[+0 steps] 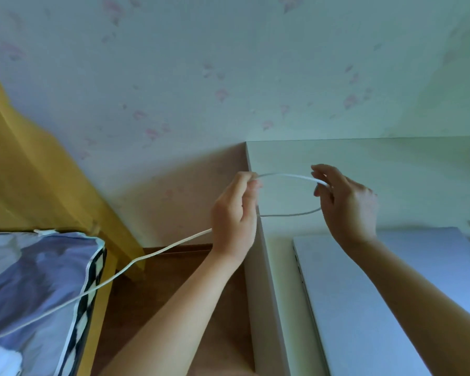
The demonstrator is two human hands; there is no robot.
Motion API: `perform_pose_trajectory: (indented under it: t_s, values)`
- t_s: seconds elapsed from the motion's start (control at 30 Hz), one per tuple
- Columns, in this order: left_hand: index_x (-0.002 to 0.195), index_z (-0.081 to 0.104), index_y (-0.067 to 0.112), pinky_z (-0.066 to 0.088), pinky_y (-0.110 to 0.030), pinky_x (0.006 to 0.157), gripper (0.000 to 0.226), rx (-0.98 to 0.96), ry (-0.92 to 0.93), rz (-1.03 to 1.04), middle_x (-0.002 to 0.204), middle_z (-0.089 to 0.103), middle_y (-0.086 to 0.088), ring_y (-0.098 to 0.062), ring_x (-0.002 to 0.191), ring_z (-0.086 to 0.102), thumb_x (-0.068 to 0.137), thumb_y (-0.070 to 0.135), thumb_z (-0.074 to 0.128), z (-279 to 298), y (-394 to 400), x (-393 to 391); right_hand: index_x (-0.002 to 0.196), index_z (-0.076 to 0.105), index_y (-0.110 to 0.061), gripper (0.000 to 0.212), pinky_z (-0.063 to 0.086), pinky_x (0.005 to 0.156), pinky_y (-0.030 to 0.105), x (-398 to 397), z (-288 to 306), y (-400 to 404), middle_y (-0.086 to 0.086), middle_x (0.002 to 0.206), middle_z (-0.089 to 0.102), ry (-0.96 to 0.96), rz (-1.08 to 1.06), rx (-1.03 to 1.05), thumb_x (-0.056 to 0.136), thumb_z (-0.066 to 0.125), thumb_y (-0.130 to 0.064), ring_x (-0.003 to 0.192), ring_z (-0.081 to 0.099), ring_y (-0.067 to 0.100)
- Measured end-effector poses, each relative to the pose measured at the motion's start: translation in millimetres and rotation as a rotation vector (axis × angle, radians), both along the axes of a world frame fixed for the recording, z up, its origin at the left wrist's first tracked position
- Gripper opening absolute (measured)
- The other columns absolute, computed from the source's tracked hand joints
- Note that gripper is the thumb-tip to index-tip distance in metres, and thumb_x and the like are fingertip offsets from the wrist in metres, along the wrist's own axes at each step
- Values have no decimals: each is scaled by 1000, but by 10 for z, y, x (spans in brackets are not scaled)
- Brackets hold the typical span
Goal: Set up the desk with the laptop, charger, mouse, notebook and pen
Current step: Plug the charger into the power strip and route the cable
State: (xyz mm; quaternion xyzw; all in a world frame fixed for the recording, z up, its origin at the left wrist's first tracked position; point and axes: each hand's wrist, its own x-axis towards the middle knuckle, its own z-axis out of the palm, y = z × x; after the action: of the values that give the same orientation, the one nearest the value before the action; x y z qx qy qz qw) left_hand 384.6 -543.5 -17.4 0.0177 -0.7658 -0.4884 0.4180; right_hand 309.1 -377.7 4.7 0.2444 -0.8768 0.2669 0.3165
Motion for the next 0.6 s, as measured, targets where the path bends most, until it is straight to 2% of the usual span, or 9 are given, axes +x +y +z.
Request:
perform_pose_trajectory:
  t_s: [0.1, 0.2, 0.27, 0.3, 0.37, 0.4, 0.47, 0.53, 0.6]
  values:
    - [84, 56, 18, 48, -37, 63, 35, 58, -130, 54, 69, 54, 8, -17, 66, 55, 100, 41, 33, -42, -27, -95, 91, 67, -17, 20, 45, 45, 31, -30, 54, 9, 6, 64, 63, 23, 92, 3, 93, 50, -27, 53, 57, 30]
    - [82, 66, 15, 49, -37, 82, 60, 323, -345, -1, 79, 68, 2, -15, 80, 65, 92, 64, 32, 37, -46, -218, 85, 69, -18, 20, 37, 40, 26, -42, 101, -18, 3, 60, 53, 209, 162, 191, 93, 53, -27, 49, 52, 26]
    - [94, 72, 10, 49, -39, 88, 89, 626, -705, -233, 90, 75, -2, -17, 86, 71, 80, 82, 22, 127, -138, -318, 84, 69, -20, 10, 31, 45, 28, -20, 82, -30, 2, 60, 49, 355, 241, 323, 89, 60, -19, 49, 47, 23]
    - [104, 71, 9, 53, -39, 85, 98, 689, -925, -380, 95, 76, -4, -19, 88, 72, 77, 85, 16, 173, -168, -329, 85, 69, -20, 7, 30, 49, 30, 10, 52, -33, 2, 61, 49, 412, 293, 375, 87, 64, -16, 51, 46, 22]
    - [122, 61, 5, 57, -31, 74, 102, 592, -1266, -613, 103, 74, -9, -21, 91, 72, 79, 84, 13, 134, -169, -316, 88, 70, -19, 10, 30, 55, 32, 110, -41, -31, 2, 67, 50, 478, 389, 422, 85, 62, -13, 56, 47, 23]
    - [125, 58, 5, 56, -30, 76, 97, 531, -1343, -688, 106, 74, -10, -21, 93, 70, 83, 81, 16, 103, -130, -282, 89, 70, -19, 13, 31, 58, 33, 175, -97, -33, 2, 70, 49, 497, 419, 419, 86, 59, -12, 58, 46, 23]
    - [120, 60, 7, 54, -30, 83, 79, 626, -1369, -823, 100, 73, -7, -16, 89, 67, 92, 71, 22, 11, -36, -232, 89, 71, -18, 15, 35, 61, 33, 325, -203, -54, 1, 72, 50, 520, 470, 401, 88, 57, -12, 61, 45, 22]
    - [113, 61, 5, 53, -23, 74, 67, 865, -1296, -905, 89, 70, -3, -12, 82, 65, 99, 59, 23, -27, 71, -218, 88, 71, -17, 12, 39, 59, 31, 468, -321, -95, 0, 68, 54, 524, 543, 396, 88, 60, -13, 59, 47, 21]
    - [108, 60, 3, 54, -23, 66, 51, 1056, -1160, -753, 87, 71, -3, -15, 80, 67, 103, 43, 29, -41, 138, -286, 85, 70, -17, 10, 39, 56, 29, 601, -422, -136, -1, 65, 52, 503, 625, 379, 89, 61, -16, 56, 46, 20]
